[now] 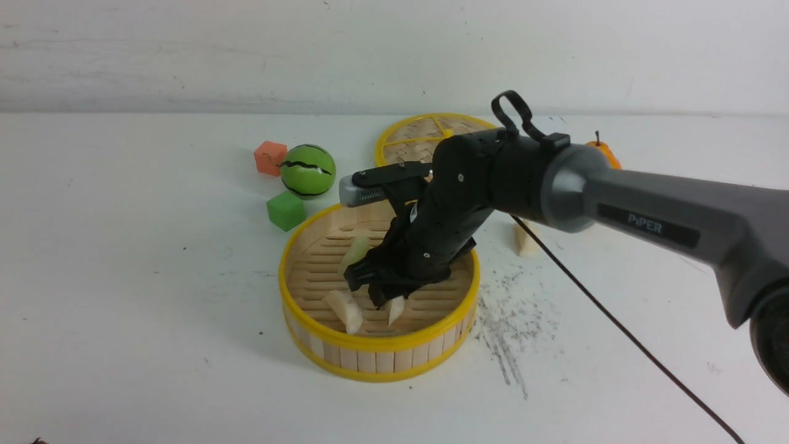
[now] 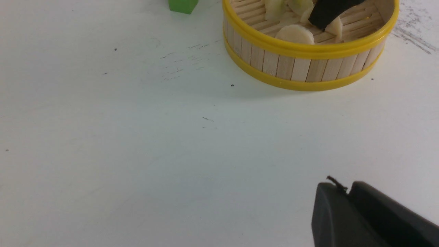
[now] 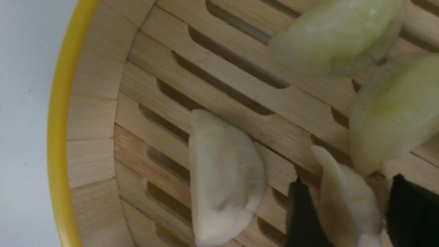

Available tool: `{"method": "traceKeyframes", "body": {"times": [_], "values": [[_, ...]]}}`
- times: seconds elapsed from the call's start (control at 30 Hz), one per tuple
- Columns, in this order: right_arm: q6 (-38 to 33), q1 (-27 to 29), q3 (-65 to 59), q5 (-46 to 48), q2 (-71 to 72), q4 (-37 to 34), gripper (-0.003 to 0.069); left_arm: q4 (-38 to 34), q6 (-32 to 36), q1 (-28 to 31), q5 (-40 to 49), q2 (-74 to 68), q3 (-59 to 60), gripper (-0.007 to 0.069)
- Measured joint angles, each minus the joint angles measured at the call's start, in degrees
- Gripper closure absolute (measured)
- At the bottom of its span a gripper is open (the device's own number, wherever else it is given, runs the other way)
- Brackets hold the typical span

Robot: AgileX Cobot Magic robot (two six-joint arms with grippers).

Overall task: Put the dumplings into the steamer on the white table.
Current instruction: 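Place the dumpling in the bamboo steamer basket with the right gripper, then reach for and grasp a dumpling lying on the table beside the steamer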

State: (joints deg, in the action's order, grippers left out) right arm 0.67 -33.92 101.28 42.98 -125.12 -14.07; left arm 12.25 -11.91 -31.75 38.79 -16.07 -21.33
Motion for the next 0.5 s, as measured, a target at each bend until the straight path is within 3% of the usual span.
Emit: {"method": "traceKeyframes", "body": {"times": [0.17,0.33,0.43,0.5], "values": [[0.1,0.0,2.5,3.4,2.2,2.0,0.0155,0.0,0.0,0.0,0.0,0.0,0.0,0.0565],[2.4,1.9,6.7,4.4,7.3,12.7,0.0136,0.0,0.0,0.0,0.0,0.0,0.0,0.0563],[7.1,4.6,7.4,4.2,8.1,19.0,0.0138,0.3,0.0,0.0,0.0,0.0,0.0,0.0559],[13.9,9.0,7.5,4.1,6.9,24.0,0.0144,0.6,0.0,0.0,0.0,0.0,0.0,0.0557]]}}
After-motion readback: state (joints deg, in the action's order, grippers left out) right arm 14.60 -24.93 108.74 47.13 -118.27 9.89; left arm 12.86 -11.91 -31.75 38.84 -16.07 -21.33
